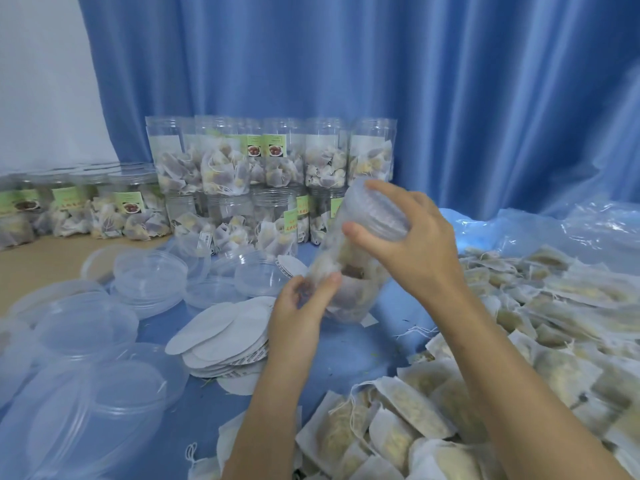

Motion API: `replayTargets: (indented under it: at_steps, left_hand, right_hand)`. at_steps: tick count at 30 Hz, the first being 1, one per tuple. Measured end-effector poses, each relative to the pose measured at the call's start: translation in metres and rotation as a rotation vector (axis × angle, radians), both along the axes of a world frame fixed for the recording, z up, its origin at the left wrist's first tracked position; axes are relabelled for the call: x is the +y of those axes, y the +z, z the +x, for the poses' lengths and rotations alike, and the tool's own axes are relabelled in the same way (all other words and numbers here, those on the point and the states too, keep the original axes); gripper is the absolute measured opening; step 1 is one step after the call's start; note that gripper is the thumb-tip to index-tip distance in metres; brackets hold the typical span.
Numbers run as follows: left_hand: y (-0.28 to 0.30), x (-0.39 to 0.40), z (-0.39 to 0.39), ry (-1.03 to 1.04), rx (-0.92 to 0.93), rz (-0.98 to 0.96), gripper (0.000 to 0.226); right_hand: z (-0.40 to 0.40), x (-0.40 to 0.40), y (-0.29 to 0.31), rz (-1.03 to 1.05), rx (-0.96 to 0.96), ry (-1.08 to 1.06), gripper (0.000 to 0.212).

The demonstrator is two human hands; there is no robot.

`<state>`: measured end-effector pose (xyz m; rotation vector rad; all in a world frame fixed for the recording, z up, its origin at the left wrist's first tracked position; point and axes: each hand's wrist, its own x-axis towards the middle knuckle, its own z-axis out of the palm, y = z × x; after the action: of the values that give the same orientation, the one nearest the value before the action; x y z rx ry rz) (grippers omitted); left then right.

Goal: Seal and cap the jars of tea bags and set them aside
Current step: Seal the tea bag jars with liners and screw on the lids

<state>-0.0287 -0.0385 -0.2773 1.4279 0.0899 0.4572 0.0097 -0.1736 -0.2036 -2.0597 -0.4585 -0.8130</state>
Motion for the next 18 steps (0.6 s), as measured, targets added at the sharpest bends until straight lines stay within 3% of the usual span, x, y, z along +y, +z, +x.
replayTargets:
  at_steps: [2, 5, 10, 14, 18]
  left_hand:
    - [0.006, -0.001, 0.001, 0.056, -0.038, -0.115, 0.053]
    - [0.019, 0.004, 0.000, 0.026, -0.091, -0.352, 0.072]
    - [0.016, 0.036, -0.006, 0.136, -0.154, -0.467, 0.033]
    - [0.015, 0.049, -0.011, 0.162, -0.248, -0.440, 0.066]
    - [0.012, 0.061, -0.013, 0.167, -0.308, -0.309, 0.054]
  right_hand:
    - [-0.004, 0.000, 0.003, 0.208, -0.036, 0.088, 0.050]
    - [-0.011, 0.012, 0.000, 0.399, -0.018, 0.221, 0.051]
    - [-0.018, 0.025, -0.001, 0.226, 0.087, 0.413, 0.045]
    - [-0.017, 0.011, 0.006, 0.047, 0.185, 0.378, 0.057]
    - [-0.012, -0.006, 0.012, 0.020, 0.352, 0.509, 0.078]
